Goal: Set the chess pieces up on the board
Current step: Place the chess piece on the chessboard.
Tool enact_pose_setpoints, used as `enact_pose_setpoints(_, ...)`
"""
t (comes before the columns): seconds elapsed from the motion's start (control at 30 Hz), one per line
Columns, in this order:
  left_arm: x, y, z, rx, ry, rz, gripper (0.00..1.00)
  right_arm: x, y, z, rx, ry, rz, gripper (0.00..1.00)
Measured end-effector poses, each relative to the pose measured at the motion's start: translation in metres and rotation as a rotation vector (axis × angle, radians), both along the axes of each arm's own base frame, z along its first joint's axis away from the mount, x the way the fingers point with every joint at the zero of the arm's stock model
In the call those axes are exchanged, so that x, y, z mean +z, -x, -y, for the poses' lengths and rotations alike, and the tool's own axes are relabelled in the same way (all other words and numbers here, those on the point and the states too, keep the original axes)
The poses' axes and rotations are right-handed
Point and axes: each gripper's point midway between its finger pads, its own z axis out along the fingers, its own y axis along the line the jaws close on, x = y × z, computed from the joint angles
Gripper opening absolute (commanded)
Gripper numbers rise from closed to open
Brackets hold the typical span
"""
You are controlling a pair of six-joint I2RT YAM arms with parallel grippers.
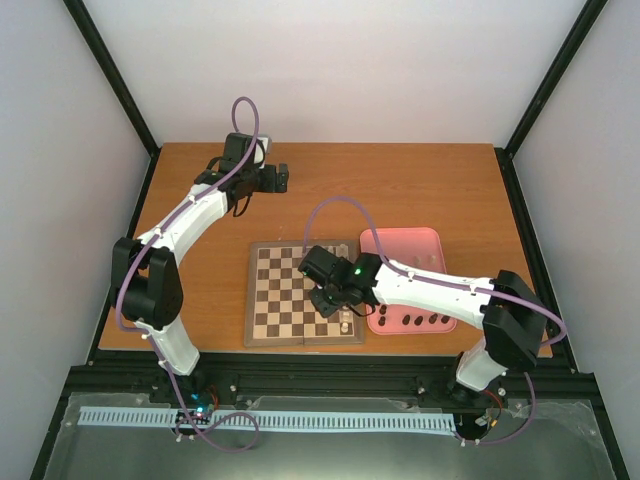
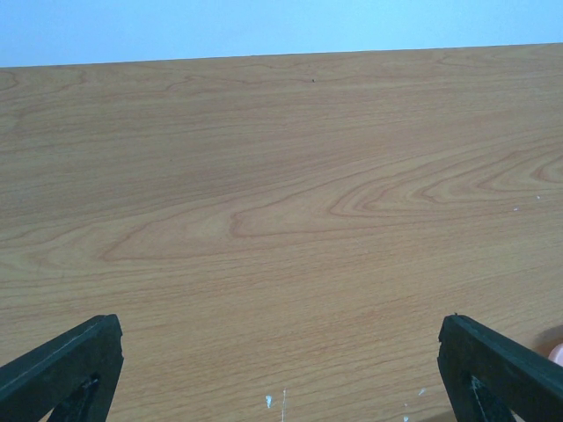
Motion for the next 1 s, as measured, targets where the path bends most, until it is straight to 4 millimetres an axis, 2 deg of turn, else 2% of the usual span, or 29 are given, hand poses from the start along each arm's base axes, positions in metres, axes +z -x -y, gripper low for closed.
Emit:
enact_pose_setpoints(0.57,0.000,0.000,0.000,0.000,0.000,0.000,1.00,-0.041,0.005,0.004,-0.020,0.064,-0.054,0.09)
enact_pose_setpoints(1.0,0.000,0.000,0.000,0.000,0.001,-0.001,1.00,-0.051,-0.002,0.014,-0.053,0.089,-0.055,0.09)
